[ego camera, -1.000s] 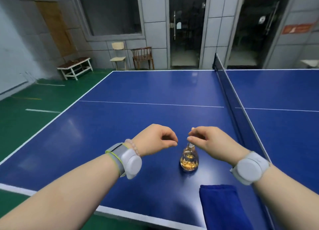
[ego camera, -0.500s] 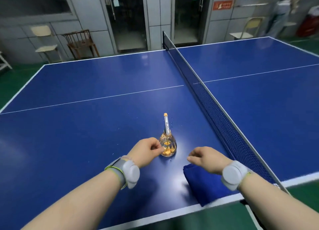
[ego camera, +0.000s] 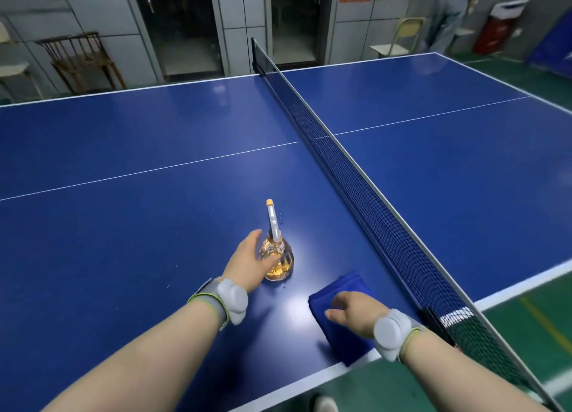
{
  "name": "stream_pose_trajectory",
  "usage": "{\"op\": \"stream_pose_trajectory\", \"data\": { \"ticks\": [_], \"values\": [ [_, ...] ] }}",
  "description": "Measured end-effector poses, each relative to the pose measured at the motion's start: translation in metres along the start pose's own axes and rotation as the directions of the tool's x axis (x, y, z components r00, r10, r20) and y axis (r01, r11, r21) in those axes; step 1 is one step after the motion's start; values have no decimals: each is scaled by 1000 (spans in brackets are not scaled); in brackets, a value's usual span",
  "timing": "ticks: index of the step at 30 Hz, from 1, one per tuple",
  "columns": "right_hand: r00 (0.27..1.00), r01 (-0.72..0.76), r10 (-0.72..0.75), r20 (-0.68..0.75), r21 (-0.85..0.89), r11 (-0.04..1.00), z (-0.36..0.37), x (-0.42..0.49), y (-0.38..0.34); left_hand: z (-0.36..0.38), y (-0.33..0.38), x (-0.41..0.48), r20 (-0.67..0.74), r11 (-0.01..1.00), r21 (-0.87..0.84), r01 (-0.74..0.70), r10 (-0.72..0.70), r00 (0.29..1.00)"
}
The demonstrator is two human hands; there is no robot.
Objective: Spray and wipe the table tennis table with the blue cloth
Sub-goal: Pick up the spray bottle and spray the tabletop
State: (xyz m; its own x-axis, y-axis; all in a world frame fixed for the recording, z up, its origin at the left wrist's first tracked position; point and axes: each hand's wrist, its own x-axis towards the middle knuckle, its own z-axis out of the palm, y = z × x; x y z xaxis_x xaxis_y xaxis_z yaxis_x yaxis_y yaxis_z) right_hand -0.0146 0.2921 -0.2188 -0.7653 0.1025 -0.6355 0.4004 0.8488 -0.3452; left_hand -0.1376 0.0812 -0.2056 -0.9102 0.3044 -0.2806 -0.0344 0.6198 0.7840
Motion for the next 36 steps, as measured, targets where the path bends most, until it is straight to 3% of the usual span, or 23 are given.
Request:
{"op": "stream_pose_trajectory", "data": {
  "ticks": [6,11,15,27,32,34,36],
  "values": [
    [990,141,-138,-43,88,986,-27,24,-19,9,16,21,-60,994,-108,-32,25,998],
    [933,352,-332,-136,173,920,-48,50,-52,16,17,38,-46,991,-131,28,-35,998],
    [905,425,-400,-147,241,873,-58,75,-66,22,19,51,-64,978,-197,72,-86,994],
    [842,533,-493,-219,476,699,-73,126,-57,35,57,73,112,1000,-9,29,-28,993],
    [844,535,-415,-338,495,685,-90,131,-52,40,77,87,150,997,34,64,-69,986],
    [838,544,-401,-371,502,672,-97,134,-49,42,82,91,143,991,-77,111,-99,985],
    [839,535,-345,-421,526,661,-103,141,-46,44,85,93,157,890,-412,194,-140,978]
  ]
}}
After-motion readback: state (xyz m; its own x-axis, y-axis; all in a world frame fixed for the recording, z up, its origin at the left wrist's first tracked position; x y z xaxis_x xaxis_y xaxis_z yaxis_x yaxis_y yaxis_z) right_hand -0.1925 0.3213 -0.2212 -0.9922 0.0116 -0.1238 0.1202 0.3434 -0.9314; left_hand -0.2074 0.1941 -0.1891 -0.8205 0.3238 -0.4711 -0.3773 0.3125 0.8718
